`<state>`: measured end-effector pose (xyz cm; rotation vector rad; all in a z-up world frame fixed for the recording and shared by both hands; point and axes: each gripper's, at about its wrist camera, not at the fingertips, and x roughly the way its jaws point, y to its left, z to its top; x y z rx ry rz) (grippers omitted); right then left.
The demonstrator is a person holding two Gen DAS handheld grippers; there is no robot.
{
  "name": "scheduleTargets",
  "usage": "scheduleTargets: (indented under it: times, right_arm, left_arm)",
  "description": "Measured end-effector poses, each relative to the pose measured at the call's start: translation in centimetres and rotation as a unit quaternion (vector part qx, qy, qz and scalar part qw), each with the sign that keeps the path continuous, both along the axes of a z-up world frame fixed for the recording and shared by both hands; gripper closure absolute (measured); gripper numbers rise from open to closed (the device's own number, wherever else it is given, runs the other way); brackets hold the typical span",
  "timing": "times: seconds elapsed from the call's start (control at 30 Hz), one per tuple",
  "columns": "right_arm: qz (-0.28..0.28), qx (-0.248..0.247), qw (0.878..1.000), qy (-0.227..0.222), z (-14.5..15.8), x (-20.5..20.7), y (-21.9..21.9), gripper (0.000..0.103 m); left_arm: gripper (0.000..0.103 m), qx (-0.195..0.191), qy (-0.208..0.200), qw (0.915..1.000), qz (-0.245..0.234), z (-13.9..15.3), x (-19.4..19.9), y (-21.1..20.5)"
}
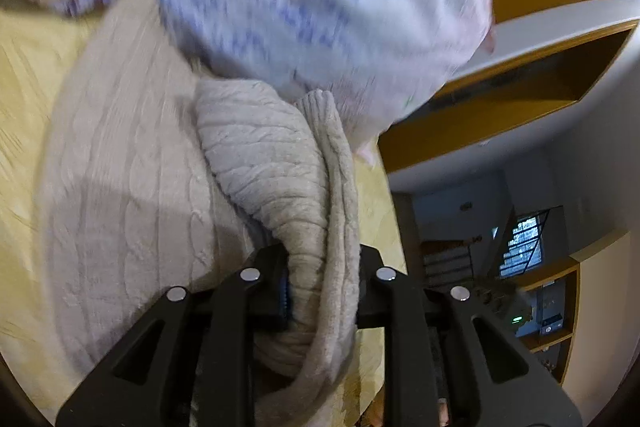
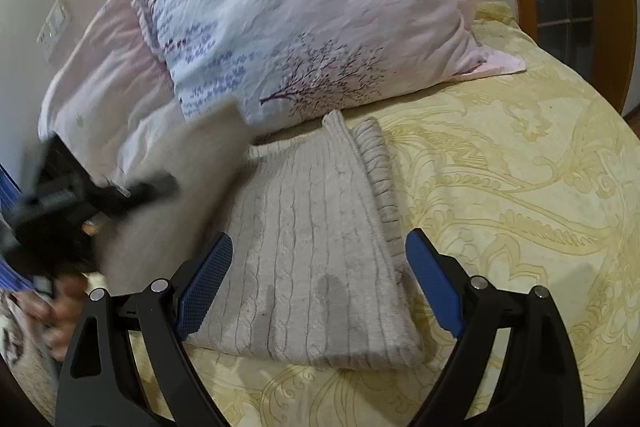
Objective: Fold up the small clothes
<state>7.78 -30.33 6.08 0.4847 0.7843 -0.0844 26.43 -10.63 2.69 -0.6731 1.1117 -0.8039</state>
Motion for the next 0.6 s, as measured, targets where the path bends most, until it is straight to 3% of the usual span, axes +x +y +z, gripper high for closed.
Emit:
scheduleTargets:
  times: [0.07, 0.2, 0.3, 0.37, 0.47, 0.53, 0.6]
  right_arm:
    - [0.001, 0.022, 1.000, -0.010, 0.3, -0.3, -0.6, 0.013]
    - [0.014, 0.090, 0.995, -0.028, 0.8, -0.3, -1.9, 0.013]
    - [0.037, 0.141, 0.989, -0.029, 0.8, 0.2, -2.2, 0.013]
    - [0.052, 0.170, 0.984, -0.023, 0.7, 0.6, -2.3, 0.013]
    - [0.070, 0.216, 0.974, -0.002, -0.1, 1.8, -2.2, 0.016]
    - [0.069, 0.218, 0.973, 0.021, -0.8, 2.7, -2.0, 0.024]
    - [0.063, 0.215, 0.974, 0.044, -1.6, 3.4, -1.8, 0.025]
  left_arm:
    - [0.074, 0.002, 0.006, 1.0000, -0.006, -0.6, -0.1, -0.9]
    - [0.037, -0.046, 0.010, 0.9986, -0.022, 0.2, -0.3, -0.8]
    - [0.027, -0.056, -0.014, 0.9982, -0.018, 1.8, -1.1, 1.0]
    - [0.021, -0.026, -0.045, 0.9987, 0.004, 2.9, -1.5, 3.0]
    - [0.019, 0.072, -0.081, 0.9922, 0.060, 3.4, -1.6, 6.4]
    - [0.019, 0.122, -0.083, 0.9859, 0.080, 2.9, -1.3, 7.6]
    - [0.019, 0.144, -0.067, 0.9839, 0.082, 1.8, -0.8, 8.0]
